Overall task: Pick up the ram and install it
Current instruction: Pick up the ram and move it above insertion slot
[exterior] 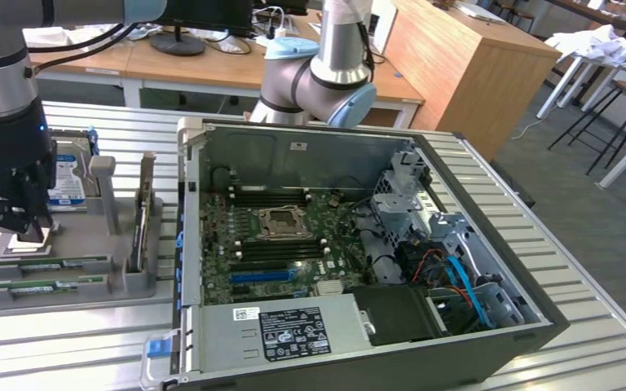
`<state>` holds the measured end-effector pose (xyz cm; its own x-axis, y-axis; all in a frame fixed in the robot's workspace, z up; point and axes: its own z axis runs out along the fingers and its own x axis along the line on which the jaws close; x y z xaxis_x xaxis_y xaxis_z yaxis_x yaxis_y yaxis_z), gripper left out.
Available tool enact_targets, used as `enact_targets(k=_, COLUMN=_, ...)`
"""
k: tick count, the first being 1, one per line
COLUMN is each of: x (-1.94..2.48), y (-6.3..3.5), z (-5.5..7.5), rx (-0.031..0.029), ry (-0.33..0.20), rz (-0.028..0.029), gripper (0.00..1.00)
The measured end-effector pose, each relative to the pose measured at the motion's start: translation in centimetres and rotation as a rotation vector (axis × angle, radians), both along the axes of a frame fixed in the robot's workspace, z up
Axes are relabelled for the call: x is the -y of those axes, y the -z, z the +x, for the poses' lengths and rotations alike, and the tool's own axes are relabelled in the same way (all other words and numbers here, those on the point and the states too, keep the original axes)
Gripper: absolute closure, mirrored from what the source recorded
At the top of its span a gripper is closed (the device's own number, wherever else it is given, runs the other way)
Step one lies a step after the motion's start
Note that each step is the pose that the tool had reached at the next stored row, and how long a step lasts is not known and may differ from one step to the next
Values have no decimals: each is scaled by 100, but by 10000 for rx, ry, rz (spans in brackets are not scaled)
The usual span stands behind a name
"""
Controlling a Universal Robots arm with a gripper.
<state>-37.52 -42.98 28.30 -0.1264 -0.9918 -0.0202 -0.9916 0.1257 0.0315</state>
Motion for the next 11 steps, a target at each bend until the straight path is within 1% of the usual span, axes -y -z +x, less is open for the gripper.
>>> enact_targets(k=11, x=0, y=131, z=0, rx=0, ry=0, rz=-1, gripper=70)
